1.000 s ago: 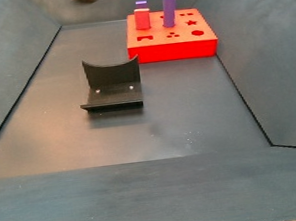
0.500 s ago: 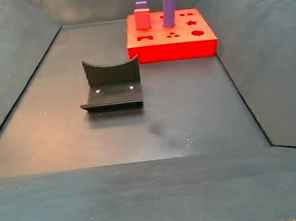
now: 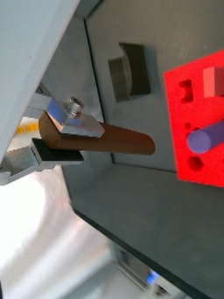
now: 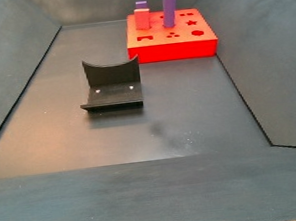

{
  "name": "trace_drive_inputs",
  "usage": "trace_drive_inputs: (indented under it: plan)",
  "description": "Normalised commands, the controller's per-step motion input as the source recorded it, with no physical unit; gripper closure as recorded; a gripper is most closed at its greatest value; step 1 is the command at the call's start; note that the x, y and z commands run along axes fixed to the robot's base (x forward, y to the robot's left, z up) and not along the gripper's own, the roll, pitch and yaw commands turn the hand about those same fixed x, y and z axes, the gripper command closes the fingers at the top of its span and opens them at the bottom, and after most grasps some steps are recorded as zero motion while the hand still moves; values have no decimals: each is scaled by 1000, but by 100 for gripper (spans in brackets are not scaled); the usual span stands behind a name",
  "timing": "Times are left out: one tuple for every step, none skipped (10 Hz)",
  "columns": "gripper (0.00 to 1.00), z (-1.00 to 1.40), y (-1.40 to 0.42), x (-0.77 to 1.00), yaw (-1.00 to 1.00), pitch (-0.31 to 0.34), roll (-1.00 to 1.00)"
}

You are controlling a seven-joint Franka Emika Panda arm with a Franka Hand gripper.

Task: Pick up the oval object. Move up. Place the oval object on the fixture. Regrasp the oval object. Move to above the board. Insert the oval object.
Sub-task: Move to above the board.

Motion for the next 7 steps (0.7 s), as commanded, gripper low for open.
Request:
trace_drive_inputs:
  plan:
    - [100,-1,-6,-59,1000,-248,-373]
    - [100,1,0,-64,1000,-271,-365]
    - [100,-1,14,-79,1000,-334,-337]
    - [100,-6,20,-77,1000,-360,-326]
    - [100,0,23,-75,1000,-427,-290]
    - [100,-7,21,-69,1000,-455,-272]
    - [100,-3,17,-61,1000,-508,-235]
